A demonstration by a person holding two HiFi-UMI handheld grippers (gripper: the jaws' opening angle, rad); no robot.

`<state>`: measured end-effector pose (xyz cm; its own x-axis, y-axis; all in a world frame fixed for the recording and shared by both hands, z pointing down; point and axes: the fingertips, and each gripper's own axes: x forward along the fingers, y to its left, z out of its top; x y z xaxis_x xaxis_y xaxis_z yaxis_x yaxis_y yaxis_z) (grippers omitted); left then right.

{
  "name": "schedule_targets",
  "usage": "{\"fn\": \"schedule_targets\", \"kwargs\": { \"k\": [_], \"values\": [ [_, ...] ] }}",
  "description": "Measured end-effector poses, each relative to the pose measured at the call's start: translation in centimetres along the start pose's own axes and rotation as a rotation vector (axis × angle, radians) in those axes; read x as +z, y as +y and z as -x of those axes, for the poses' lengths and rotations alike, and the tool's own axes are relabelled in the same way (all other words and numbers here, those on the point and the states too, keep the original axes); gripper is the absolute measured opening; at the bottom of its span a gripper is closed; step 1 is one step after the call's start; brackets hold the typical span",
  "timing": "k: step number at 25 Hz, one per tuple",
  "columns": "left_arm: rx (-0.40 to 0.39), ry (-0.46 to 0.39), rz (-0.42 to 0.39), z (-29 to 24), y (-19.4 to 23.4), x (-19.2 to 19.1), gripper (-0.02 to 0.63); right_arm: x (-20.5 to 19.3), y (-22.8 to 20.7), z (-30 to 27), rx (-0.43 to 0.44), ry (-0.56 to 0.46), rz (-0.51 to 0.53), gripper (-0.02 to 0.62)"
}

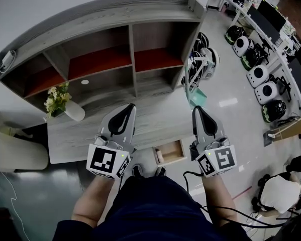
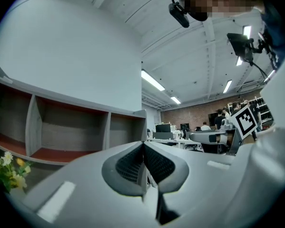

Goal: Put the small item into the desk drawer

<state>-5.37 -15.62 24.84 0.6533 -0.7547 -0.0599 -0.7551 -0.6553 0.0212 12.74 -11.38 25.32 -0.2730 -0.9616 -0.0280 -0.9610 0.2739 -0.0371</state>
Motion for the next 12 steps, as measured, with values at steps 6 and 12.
{"fn": "schedule_targets", "kwargs": {
  "k": [6, 12],
  "values": [
    [0.003, 0.013, 0.006, -0.14, 0.19, -0.30, 0.005, -0.25, -0.02, -0.13, 0.003, 0.010, -0.002, 0.006],
    [0.004, 0.018, 0.010, -0.16, 0.35, -0.56, 0.005, -0.49, 0.07, -0.21, 0.005, 0.012, -0.004, 0.006]
  ]
}}
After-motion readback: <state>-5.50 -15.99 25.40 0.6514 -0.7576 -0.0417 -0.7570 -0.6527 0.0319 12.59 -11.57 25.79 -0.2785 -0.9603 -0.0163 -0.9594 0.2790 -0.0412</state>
